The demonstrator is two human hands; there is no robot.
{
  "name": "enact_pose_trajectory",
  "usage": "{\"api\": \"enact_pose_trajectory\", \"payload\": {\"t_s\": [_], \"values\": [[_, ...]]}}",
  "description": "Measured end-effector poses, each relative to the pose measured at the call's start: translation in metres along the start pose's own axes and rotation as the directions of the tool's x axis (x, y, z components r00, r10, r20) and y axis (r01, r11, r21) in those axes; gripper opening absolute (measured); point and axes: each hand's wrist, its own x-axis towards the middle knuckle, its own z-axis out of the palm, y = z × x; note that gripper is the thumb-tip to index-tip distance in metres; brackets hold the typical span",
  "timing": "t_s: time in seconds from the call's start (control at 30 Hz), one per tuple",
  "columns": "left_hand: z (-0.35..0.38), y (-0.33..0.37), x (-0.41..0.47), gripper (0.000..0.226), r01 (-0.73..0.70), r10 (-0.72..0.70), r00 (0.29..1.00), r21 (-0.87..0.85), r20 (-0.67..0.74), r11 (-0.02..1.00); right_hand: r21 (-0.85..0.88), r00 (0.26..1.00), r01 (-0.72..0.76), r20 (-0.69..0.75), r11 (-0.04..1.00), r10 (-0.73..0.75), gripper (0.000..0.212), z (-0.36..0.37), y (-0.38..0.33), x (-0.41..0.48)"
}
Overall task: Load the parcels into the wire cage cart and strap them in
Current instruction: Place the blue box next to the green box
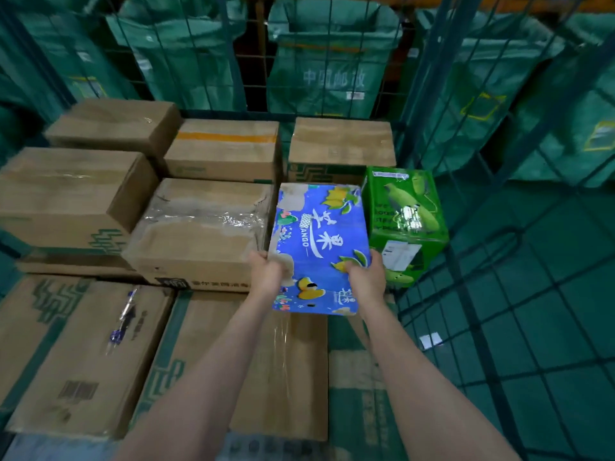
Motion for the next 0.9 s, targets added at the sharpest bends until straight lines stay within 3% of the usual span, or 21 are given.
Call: {"api": "enact_pose_trajectory", "payload": {"t_s": [0.27, 0.37, 0.47, 0.53, 0.57, 0.63, 0.7, 0.8, 0.9], "values": [[0.027, -0.002, 0.081, 0.025, 0.001, -0.016, 0.996, 0.162, 0.089, 0.987, 0.05, 0.996, -0.032, -0.076, 0.998, 0.036, 0.054, 0.03, 0.002, 0.068], [0.033, -0.008, 0.096, 0.02, -0.104, 0.083, 0.994, 0.335, 0.076, 0.937, 0.05, 0.993, -0.093, -0.066, 0.994, 0.096, 0.048, 0.041, 0.011, 0.089], [0.036, -0.031, 0.111, 0.014, -0.21, 0.122, 0.967, 0.433, 0.221, 0.876, -0.034, 0.992, -0.107, -0.065, 0.994, 0.105, 0.037, 0.05, 0.018, 0.102], [0.036, -0.038, 0.118, 0.01, -0.309, 0.16, 0.932, 0.481, 0.325, 0.821, -0.033, 0.985, -0.123, -0.126, 0.992, 0.118, 0.042, 0.055, 0.02, 0.111], [0.038, -0.039, 0.123, 0.018, -0.368, 0.235, 0.917, 0.454, 0.323, 0.811, -0.044, 0.981, -0.121, -0.158, 0.992, 0.113, 0.044, 0.056, 0.021, 0.114], [0.039, -0.034, 0.128, 0.028, -0.354, 0.291, 0.918, 0.23, 0.269, 0.906, -0.128, 0.98, -0.091, -0.188, 0.988, 0.066, 0.044, 0.063, 0.026, 0.118], [0.041, -0.031, 0.129, 0.03, -0.319, 0.263, 0.926, 0.191, 0.27, 0.928, -0.282, 0.983, -0.032, -0.183, 0.959, -0.021, 0.044, 0.069, 0.029, 0.116], [0.039, -0.026, 0.125, 0.025, -0.283, 0.219, 0.935, 0.214, 0.281, 0.935, -0.433, 0.983, 0.015, -0.157, 0.901, -0.092, 0.042, 0.074, 0.028, 0.114], [0.04, -0.026, 0.13, 0.017, -0.32, 0.224, 0.94, 0.435, 0.258, 0.841, -0.479, 0.983, -0.013, -0.166, 0.878, -0.076, 0.04, 0.076, 0.024, 0.11]]}}
